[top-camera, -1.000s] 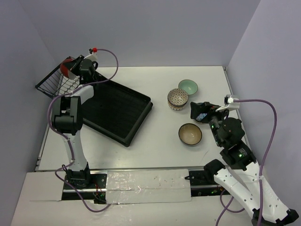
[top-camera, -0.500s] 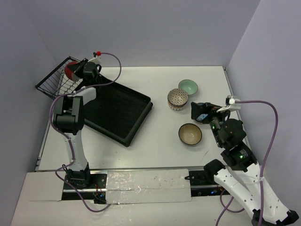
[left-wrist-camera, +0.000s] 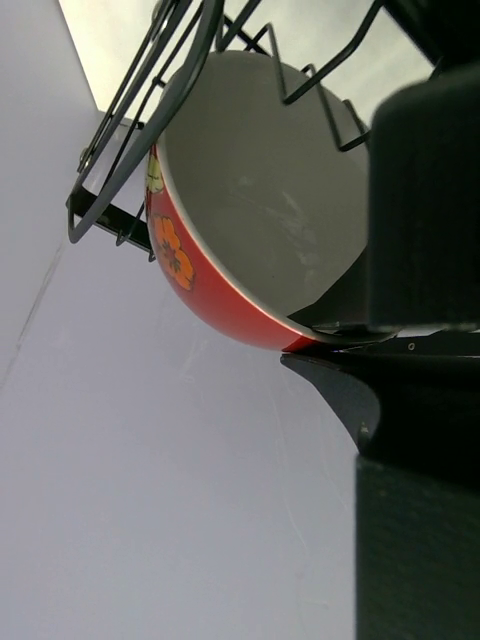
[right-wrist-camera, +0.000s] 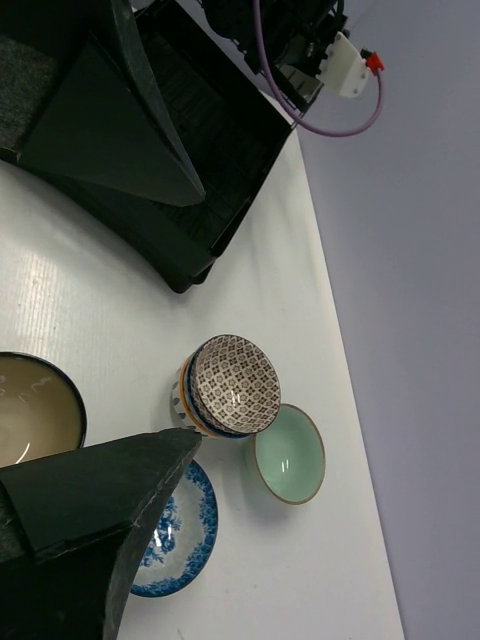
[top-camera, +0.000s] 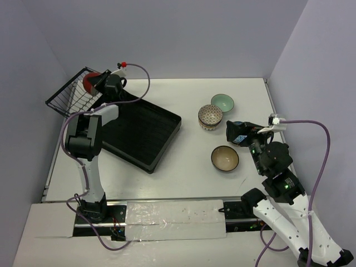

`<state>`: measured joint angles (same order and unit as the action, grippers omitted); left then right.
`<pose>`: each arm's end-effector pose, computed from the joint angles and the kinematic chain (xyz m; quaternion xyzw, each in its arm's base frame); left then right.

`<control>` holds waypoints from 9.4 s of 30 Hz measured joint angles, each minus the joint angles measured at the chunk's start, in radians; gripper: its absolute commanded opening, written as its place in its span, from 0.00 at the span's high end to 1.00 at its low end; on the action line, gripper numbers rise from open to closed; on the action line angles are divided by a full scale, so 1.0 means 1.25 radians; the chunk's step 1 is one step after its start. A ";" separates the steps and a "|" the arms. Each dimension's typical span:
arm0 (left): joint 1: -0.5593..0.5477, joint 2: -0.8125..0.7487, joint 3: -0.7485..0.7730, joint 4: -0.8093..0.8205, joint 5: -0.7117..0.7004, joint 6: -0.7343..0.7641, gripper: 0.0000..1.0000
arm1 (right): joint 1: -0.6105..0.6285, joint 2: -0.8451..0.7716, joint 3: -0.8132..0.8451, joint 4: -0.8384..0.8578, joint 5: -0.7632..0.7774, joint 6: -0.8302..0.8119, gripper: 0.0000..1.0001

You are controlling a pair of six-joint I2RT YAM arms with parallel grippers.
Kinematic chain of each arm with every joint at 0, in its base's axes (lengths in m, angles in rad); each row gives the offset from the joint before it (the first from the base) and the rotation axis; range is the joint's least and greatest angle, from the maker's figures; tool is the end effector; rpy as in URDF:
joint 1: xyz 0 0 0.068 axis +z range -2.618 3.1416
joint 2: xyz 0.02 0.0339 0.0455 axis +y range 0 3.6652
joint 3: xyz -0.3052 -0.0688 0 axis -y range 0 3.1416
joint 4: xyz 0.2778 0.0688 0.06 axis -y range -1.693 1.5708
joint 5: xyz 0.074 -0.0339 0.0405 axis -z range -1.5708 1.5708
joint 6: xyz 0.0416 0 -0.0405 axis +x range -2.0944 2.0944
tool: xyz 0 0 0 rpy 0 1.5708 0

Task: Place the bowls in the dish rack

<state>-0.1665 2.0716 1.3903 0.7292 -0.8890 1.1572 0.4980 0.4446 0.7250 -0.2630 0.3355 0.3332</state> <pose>0.5184 -0.0544 0.2577 0.1373 0.6827 0.5717 0.4339 0.1015 0.0396 0.3813 0.0618 0.6985 0.1768 0.6906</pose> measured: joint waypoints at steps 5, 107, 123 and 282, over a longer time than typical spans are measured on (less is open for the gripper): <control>-0.013 -0.010 -0.010 -0.010 -0.008 -0.011 0.84 | 0.000 -0.004 0.000 0.000 0.000 0.000 0.00; -0.700 0.132 0.397 -1.110 0.750 -1.445 0.46 | 0.003 -0.041 0.028 -0.078 0.178 0.046 0.00; -0.703 0.145 0.414 -1.143 0.689 -1.422 1.00 | 0.003 -0.041 0.028 -0.078 0.176 0.048 0.00; -0.126 -0.579 -0.023 -0.855 0.724 -1.132 0.28 | 0.050 -0.029 0.000 -0.061 0.114 0.050 0.00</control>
<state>-0.3241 1.3483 1.3613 -0.3401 0.0154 -0.2581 0.5606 0.4088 0.7254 -0.3397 0.4778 0.3962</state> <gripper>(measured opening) 0.676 0.999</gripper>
